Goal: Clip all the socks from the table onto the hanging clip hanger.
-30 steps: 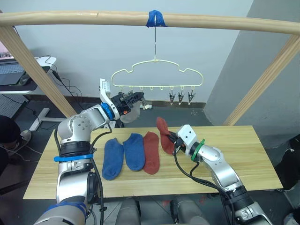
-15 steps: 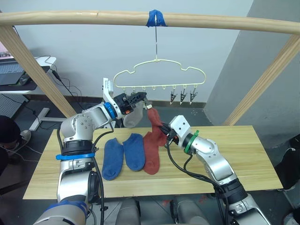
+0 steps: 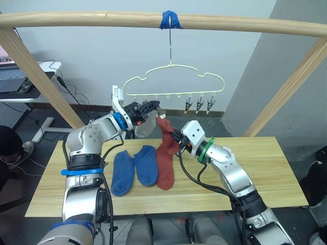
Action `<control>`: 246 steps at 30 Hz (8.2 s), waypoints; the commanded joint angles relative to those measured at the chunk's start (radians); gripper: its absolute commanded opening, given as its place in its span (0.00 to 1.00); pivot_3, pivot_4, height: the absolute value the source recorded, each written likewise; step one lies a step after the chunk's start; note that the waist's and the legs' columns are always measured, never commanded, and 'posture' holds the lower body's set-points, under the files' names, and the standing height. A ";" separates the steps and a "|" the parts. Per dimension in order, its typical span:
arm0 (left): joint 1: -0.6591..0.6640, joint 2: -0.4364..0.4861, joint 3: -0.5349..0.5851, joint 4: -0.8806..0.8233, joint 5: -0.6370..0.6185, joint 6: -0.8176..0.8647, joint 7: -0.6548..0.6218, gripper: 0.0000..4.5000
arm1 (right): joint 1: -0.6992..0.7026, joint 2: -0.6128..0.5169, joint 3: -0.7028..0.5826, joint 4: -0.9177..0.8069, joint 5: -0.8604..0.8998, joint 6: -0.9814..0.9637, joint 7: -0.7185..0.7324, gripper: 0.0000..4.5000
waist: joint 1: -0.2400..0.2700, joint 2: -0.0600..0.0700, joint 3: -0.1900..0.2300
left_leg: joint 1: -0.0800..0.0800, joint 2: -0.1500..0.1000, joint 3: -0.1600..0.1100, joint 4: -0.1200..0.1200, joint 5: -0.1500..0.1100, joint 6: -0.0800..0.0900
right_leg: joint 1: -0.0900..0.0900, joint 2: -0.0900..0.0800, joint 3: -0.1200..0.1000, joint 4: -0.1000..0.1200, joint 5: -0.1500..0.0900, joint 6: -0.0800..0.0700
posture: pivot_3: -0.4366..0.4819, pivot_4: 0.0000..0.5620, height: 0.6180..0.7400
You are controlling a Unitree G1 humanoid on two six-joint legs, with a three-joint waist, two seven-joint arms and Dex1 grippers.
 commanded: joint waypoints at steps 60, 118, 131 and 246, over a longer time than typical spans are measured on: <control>0.428 0.194 -0.167 -0.683 0.138 -0.430 -0.168 1.00 | -0.187 0.068 -0.276 0.071 0.168 0.043 -0.260 0.95 | 0.048 0.000 0.000 | -0.006 0.000 0.001 -0.002 0.000 0.000 | -0.008 -0.001 -0.001 0.001 0.000 -0.009 | 0.57 0.26 1.00; 0.504 0.157 -0.365 -0.498 0.395 -0.526 -0.095 1.00 | -0.288 0.128 -0.365 0.204 0.229 0.031 -0.292 0.02 | 0.049 0.004 0.002 | -0.006 0.000 0.001 -0.004 0.000 0.000 | -0.009 -0.001 -0.001 0.000 -0.001 -0.010 | 0.56 0.29 1.00; 0.182 -0.048 -0.584 0.237 0.781 -0.715 0.037 1.00 | -0.257 0.107 -0.355 0.134 0.244 0.097 -0.310 0.02 | 0.042 0.005 0.004 | -0.006 -0.001 0.001 -0.004 0.000 0.000 | -0.009 -0.001 -0.001 0.000 -0.001 -0.010 | 0.47 0.29 1.00; 0.131 -0.119 -0.389 -0.064 0.413 -0.627 -0.235 0.45 | -0.191 -0.087 -0.667 -0.271 1.332 0.865 -0.681 1.00 | 0.019 0.005 0.004 | -0.008 0.001 0.002 -0.017 0.000 0.000 | -0.008 0.000 -0.002 -0.015 -0.001 -0.010 | 0.41 0.27 1.00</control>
